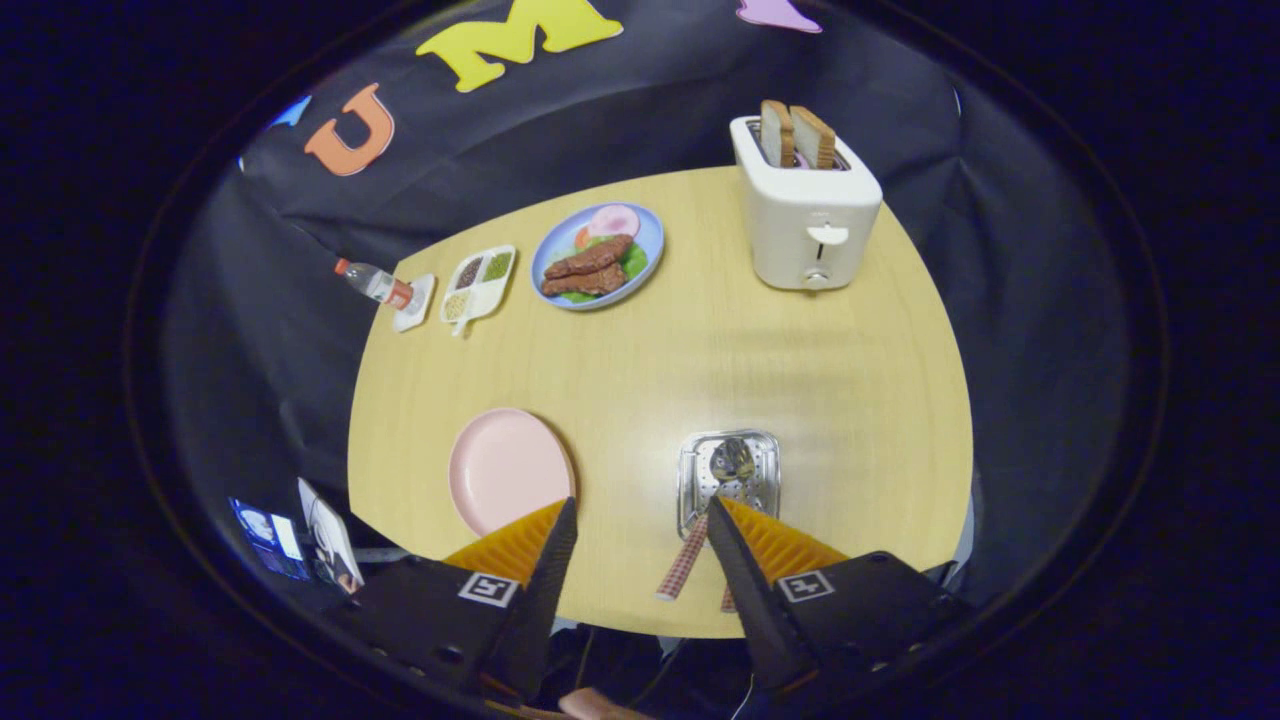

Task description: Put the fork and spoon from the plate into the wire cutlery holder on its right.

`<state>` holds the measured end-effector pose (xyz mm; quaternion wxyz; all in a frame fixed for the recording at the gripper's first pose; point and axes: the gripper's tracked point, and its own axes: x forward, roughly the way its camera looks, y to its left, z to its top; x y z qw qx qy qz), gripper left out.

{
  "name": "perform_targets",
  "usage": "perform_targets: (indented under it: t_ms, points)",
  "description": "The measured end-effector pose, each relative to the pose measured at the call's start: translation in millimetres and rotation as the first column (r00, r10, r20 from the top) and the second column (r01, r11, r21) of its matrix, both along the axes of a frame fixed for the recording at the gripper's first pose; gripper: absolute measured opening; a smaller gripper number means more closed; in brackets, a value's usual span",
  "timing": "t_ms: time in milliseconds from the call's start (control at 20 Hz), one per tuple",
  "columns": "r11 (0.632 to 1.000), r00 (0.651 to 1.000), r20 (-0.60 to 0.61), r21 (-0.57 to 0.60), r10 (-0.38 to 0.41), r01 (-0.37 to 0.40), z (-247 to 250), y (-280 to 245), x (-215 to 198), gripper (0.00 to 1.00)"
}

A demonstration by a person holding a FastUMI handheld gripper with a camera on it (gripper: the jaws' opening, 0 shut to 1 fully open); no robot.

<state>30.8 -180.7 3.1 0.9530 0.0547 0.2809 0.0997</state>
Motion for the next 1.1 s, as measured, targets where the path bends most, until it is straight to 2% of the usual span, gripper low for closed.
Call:
perform_targets:
  t_ms: [50,350,500,600,700,900,1000,1100]
  points:
    - [1.0,1.0,0.027,-0.005,-0.013,0.013,3.7,6.8,-1.8,0.96]
    - [0.996,0.976,0.198,-0.021,-0.086,0.092,17.7,58.6,-27.1,0.97]
    - [0.991,0.947,0.298,-0.021,-0.117,0.129,35.9,81.8,-47.1,0.97]
    - [0.987,0.914,0.379,-0.013,-0.142,0.159,54.4,97.5,-60.2,0.97]
    - [0.982,0.864,0.477,-0.018,-0.158,0.19,79.1,112.7,-75.2,0.97]
    - [0.969,0.739,0.649,-0.016,-0.178,0.248,123.5,144.7,-115.3,0.97]
    - [0.966,0.663,0.726,0.004,-0.181,0.258,143.3,160.8,-136.7,0.97]
    - [0.975,0.572,0.807,0.024,-0.148,0.219,165.6,181.2,-156.6,0.97]
